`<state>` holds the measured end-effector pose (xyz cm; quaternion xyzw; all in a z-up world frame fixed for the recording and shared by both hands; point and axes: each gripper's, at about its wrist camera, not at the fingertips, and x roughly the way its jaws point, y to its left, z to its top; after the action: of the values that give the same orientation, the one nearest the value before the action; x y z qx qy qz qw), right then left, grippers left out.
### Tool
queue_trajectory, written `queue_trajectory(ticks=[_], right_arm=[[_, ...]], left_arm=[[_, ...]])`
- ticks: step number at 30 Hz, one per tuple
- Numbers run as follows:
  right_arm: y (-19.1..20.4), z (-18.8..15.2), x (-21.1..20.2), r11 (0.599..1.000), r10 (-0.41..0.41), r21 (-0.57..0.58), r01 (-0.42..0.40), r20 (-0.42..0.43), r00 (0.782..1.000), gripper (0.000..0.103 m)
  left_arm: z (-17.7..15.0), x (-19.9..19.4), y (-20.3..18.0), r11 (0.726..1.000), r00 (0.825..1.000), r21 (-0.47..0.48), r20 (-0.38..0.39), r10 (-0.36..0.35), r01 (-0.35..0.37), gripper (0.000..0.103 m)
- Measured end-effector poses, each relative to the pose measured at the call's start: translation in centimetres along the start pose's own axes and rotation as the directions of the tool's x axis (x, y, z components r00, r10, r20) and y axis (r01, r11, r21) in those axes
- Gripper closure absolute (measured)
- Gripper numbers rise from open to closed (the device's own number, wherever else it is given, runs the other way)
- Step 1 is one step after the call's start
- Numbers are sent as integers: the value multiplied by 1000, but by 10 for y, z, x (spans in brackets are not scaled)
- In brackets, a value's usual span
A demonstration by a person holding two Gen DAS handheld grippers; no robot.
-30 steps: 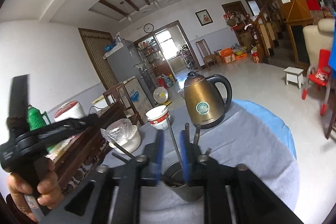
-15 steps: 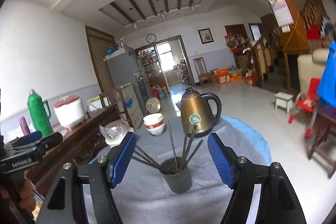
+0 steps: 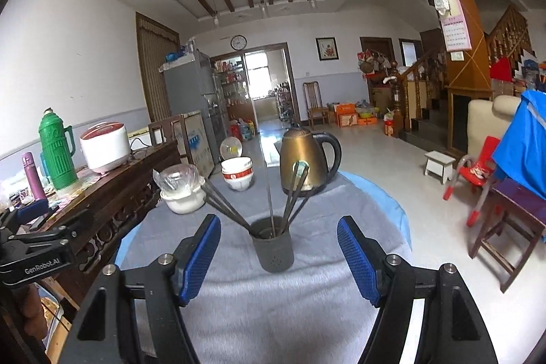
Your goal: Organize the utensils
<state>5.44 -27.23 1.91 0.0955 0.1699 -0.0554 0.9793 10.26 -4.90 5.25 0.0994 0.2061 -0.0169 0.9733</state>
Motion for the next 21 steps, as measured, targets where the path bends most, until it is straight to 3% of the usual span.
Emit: queue_trajectory(ticks=[8, 21], right_arm=[[2, -21, 27, 999, -4, 36, 7, -102, 995, 28], [3, -28, 22, 999, -15, 33, 19, -112, 994, 28]], left_arm=[[-13, 8, -7, 999, 998, 33, -52, 29, -27, 2], [-21, 10, -8, 998, 996, 42, -84, 39, -36, 2]])
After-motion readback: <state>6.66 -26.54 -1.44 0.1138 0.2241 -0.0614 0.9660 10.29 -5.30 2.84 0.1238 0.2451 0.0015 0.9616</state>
